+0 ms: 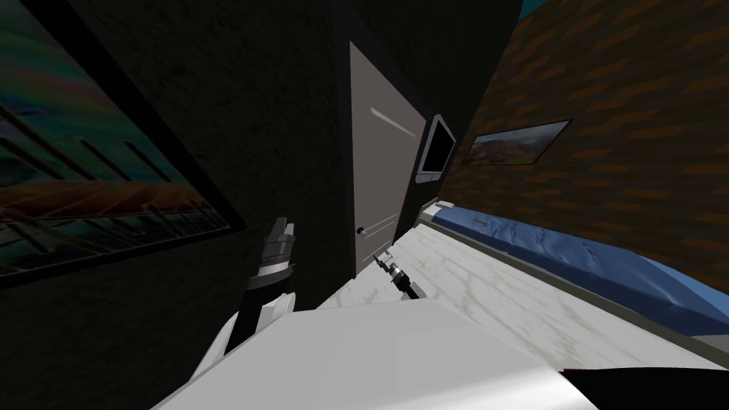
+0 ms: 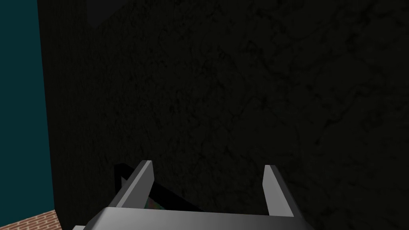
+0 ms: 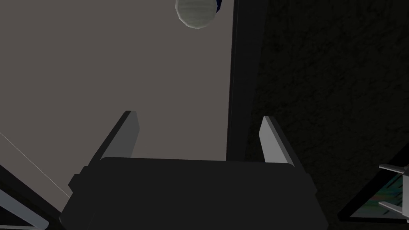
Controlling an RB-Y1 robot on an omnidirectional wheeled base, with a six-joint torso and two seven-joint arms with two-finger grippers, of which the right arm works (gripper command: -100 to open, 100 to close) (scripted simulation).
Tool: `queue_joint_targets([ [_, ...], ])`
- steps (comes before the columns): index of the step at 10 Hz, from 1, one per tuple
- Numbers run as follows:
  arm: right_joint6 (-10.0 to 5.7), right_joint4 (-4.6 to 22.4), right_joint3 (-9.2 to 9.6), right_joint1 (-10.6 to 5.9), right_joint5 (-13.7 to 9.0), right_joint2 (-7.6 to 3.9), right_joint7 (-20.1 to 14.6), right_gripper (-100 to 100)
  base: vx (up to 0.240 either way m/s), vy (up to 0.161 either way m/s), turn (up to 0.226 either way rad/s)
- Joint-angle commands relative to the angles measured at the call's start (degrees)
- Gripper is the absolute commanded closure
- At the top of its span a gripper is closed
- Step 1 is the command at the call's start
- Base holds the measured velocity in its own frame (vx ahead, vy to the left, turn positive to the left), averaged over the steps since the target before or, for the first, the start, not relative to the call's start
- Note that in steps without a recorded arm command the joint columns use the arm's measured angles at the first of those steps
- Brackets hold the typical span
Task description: Pull the door open
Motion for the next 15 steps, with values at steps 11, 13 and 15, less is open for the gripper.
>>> queue_joint_targets([
  [11, -0.26, 11.9, -1.91, -6.86, 1.8, 5.53, 8.8, -100, 0.078, 0.005, 0.025],
  [13, 0.18, 13.8, -2.65, -8.40, 1.9, 7.20, 10.2, -100, 0.131, 0.023, 0.035],
  [15, 0.25, 14.1, -2.77, -8.65, 1.9, 7.48, 10.4, -100, 0.131, 0.015, 0.034],
])
